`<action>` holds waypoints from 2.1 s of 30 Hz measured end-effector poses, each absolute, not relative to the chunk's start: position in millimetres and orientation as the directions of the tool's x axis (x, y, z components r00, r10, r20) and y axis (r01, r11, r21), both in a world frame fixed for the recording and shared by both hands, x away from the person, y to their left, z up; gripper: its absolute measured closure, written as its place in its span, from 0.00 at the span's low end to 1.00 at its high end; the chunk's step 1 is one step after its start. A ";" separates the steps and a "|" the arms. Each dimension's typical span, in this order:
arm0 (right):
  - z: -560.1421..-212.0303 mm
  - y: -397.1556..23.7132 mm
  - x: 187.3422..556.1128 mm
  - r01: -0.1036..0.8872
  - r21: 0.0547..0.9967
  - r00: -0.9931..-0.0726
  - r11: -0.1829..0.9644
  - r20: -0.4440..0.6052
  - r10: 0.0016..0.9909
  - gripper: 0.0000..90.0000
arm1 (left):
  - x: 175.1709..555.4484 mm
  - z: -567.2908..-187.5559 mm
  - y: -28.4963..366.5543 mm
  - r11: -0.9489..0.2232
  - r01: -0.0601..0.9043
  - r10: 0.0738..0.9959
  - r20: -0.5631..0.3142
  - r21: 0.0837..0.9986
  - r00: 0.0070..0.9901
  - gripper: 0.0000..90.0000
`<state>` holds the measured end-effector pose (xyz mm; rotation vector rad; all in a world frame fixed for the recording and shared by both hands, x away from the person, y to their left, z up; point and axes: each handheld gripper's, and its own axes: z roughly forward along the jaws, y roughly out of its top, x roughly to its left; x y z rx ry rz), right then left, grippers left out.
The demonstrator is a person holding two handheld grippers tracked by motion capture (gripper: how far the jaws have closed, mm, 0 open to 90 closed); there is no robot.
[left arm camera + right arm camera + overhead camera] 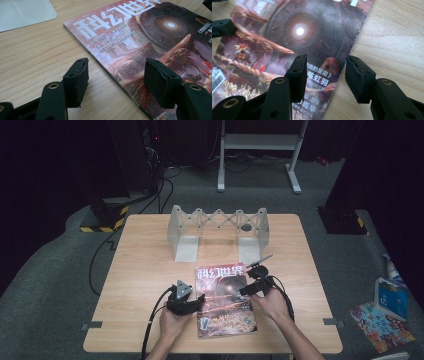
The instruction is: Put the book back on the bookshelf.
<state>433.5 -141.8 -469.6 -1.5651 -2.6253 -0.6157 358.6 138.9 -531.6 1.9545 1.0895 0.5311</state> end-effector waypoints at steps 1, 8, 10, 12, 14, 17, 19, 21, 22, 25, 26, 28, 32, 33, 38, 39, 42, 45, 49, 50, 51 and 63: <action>-469.7 -141.3 435.4 0.856 0.309 -0.488 0.414 0.223 0.844 0.58 | 358.5 -531.6 138.9 -0.292 0.498 0.842 -0.026 0.817 0.538 0.41; -474.2 -141.2 444.4 0.885 0.240 -0.453 0.398 0.257 0.853 0.58 | 358.3 -531.8 138.6 -0.292 0.495 0.842 -0.026 0.818 0.540 0.42; -476.7 -140.7 445.6 0.888 0.232 -0.450 0.398 0.256 0.855 0.59 | 358.1 -531.8 138.5 -0.293 0.494 0.841 -0.025 0.819 0.540 0.43; -478.5 -139.9 446.4 0.895 0.211 -0.440 0.394 0.260 0.860 0.59 | 358.0 -531.8 138.5 -0.296 0.492 0.840 -0.023 0.818 0.543 0.43; -480.7 -140.0 447.4 0.898 0.199 -0.435 0.392 0.265 0.860 0.60 | 357.6 -532.1 137.7 -0.292 0.492 0.839 -0.027 0.820 0.543 0.43; -480.9 -140.5 448.6 0.906 0.185 -0.419 0.380 0.272 0.866 0.63 | 357.2 -532.1 137.2 -0.300 0.483 0.832 -0.022 0.823 0.554 0.45; -481.3 -142.2 450.0 0.913 0.177 -0.405 0.367 0.289 0.868 0.63 | 357.0 -532.2 137.0 -0.302 0.481 0.830 -0.021 0.823 0.557 0.45; -481.0 -143.6 451.1 0.920 0.162 -0.390 0.357 0.305 0.869 0.63 | 357.0 -532.1 137.0 -0.309 0.477 0.828 -0.015 0.823 0.561 0.45; -481.7 -144.4 451.3 0.922 0.166 -0.386 0.351 0.310 0.869 0.64 | 356.9 -532.1 136.9 -0.311 0.476 0.827 -0.013 0.823 0.561 0.45; -483.2 -146.3 451.6 0.923 0.162 -0.384 0.350 0.322 0.865 0.64 | 356.7 -532.1 136.4 -0.312 0.475 0.827 -0.011 0.823 0.562 0.45; -484.0 -146.9 451.6 0.922 0.165 -0.385 0.349 0.325 0.864 0.64 | 356.8 -532.2 136.3 -0.312 0.474 0.826 -0.010 0.823 0.563 0.45; -484.4 -147.8 451.2 0.928 0.158 -0.372 0.338 0.338 0.864 0.64 | 356.8 -532.3 136.1 -0.311 0.474 0.826 -0.012 0.824 0.563 0.45; -485.0 -149.4 450.6 0.930 0.162 -0.366 0.329 0.350 0.863 0.63 | 356.8 -532.5 135.5 -0.311 0.472 0.826 -0.012 0.825 0.564 0.45; -484.8 -149.4 449.8 0.934 0.159 -0.357 0.321 0.356 0.864 0.63 | 356.8 -532.7 134.9 -0.309 0.472 0.825 -0.014 0.826 0.565 0.45; -483.3 -150.2 448.3 0.927 0.172 -0.373 0.332 0.347 0.860 0.63 | 357.3 -532.9 134.5 -0.312 0.468 0.822 -0.012 0.827 0.569 0.45; -482.7 -150.3 447.8 0.930 0.172 -0.366 0.325 0.354 0.861 0.63 | 357.2 -532.9 134.3 -0.313 0.468 0.822 -0.012 0.826 0.570 0.45; -481.2 -152.1 447.0 0.929 0.181 -0.369 0.324 0.361 0.856 0.63 | 357.3 -533.0 133.9 -0.314 0.466 0.820 -0.010 0.828 0.572 0.45; -478.3 -153.7 444.9 0.933 0.187 -0.357 0.307 0.375 0.856 0.63 | 357.3 -533.2 133.2 -0.312 0.465 0.819 -0.013 0.829 0.573 0.45; -477.1 -160.3 443.3 0.940 0.203 -0.338 0.275 0.422 0.841 0.64 | 357.8 -533.2 133.2 -0.317 0.461 0.815 -0.011 0.829 0.580 0.46; -476.6 -161.6 443.1 0.940 0.208 -0.335 0.269 0.432 0.837 0.64 | 357.8 -533.3 132.9 -0.316 0.460 0.815 -0.011 0.830 0.579 0.46; -475.9 -162.7 442.7 0.942 0.211 -0.331 0.263 0.444 0.833 0.64 | 357.8 -533.4 132.4 -0.315 0.458 0.814 -0.012 0.831 0.581 0.46; -469.6 -144.2 429.7 0.890 0.296 -0.450 0.346 0.448 0.773 0.66 | 357.7 -533.5 131.2 -0.322 0.451 0.811 -0.002 0.832 0.584 0.47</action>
